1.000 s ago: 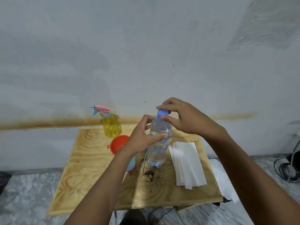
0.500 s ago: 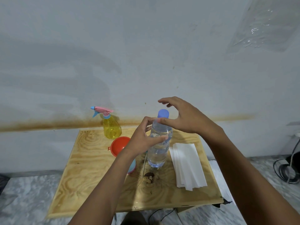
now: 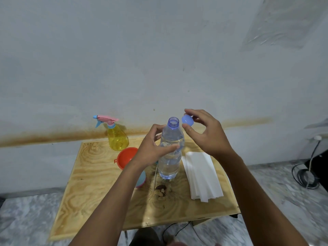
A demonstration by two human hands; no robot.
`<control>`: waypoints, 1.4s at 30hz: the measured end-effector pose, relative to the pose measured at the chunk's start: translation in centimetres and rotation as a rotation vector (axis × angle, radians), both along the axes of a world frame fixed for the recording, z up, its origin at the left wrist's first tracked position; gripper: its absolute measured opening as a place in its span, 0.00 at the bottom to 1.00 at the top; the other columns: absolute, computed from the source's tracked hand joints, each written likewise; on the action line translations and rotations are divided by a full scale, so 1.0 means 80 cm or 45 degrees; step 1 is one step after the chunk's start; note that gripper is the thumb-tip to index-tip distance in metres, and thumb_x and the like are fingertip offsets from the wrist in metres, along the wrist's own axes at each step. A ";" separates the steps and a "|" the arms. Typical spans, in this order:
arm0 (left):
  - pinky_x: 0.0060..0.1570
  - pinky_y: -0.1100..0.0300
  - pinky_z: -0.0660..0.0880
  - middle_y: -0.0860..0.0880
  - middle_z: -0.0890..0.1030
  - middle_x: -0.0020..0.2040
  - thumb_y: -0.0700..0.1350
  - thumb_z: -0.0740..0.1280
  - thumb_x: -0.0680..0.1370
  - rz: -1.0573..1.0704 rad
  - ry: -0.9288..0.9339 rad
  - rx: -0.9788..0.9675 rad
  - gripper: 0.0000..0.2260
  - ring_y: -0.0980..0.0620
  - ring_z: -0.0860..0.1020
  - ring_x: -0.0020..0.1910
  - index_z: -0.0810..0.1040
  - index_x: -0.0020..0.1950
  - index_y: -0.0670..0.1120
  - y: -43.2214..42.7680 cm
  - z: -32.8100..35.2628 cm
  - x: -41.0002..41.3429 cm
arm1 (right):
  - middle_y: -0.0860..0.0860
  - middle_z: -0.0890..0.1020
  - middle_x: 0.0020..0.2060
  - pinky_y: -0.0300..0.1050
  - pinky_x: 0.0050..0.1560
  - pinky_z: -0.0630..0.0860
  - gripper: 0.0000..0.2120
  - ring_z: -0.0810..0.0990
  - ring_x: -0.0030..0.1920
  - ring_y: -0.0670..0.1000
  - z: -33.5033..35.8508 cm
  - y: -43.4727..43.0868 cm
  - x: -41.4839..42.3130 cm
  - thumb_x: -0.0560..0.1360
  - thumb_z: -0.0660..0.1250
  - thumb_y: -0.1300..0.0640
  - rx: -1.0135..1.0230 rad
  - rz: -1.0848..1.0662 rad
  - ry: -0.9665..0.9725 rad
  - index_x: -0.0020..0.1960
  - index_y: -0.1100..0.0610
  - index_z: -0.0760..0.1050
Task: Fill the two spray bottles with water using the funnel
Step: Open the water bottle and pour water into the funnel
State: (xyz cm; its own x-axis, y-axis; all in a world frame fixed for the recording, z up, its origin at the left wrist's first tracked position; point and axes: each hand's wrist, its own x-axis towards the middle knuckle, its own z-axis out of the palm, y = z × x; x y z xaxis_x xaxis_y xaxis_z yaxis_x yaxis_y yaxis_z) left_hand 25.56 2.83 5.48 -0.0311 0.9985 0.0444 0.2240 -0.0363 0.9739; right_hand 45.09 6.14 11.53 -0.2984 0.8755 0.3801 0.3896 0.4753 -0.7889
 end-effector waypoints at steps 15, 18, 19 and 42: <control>0.65 0.44 0.74 0.54 0.80 0.60 0.51 0.81 0.66 0.010 0.013 0.026 0.25 0.53 0.79 0.62 0.73 0.57 0.56 0.000 0.000 0.000 | 0.50 0.82 0.46 0.45 0.47 0.76 0.08 0.80 0.46 0.49 -0.270 -0.073 -0.008 0.75 0.68 0.53 -0.728 -0.125 -0.460 0.52 0.55 0.79; 0.65 0.44 0.75 0.53 0.79 0.62 0.51 0.81 0.67 0.001 0.012 0.001 0.26 0.52 0.78 0.63 0.73 0.59 0.54 -0.001 0.001 -0.001 | 0.50 0.80 0.43 0.45 0.44 0.74 0.04 0.79 0.44 0.50 -0.282 -0.077 -0.021 0.76 0.64 0.55 -0.792 -0.163 -0.539 0.48 0.54 0.76; 0.64 0.44 0.75 0.53 0.79 0.62 0.51 0.81 0.67 0.000 0.014 -0.006 0.26 0.52 0.78 0.64 0.73 0.60 0.54 -0.001 0.001 -0.001 | 0.50 0.80 0.42 0.44 0.43 0.73 0.03 0.78 0.43 0.50 -0.285 -0.078 -0.024 0.76 0.63 0.56 -0.789 -0.171 -0.560 0.47 0.54 0.76; 0.69 0.49 0.72 0.58 0.79 0.65 0.56 0.78 0.68 -0.094 0.010 -0.108 0.25 0.55 0.75 0.67 0.76 0.62 0.56 -0.001 0.018 -0.020 | 0.37 0.71 0.69 0.46 0.64 0.74 0.35 0.71 0.69 0.44 -0.144 -0.031 -0.037 0.71 0.75 0.46 -0.210 -0.029 0.255 0.74 0.43 0.62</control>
State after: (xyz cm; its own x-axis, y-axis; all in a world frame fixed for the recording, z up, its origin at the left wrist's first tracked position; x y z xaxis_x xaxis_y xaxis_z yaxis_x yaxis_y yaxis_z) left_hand 23.97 2.72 6.88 0.0427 0.9983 -0.0406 0.2315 0.0296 0.9724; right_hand 42.12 3.65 0.00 -0.2110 0.9362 0.2810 0.2269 0.3266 -0.9175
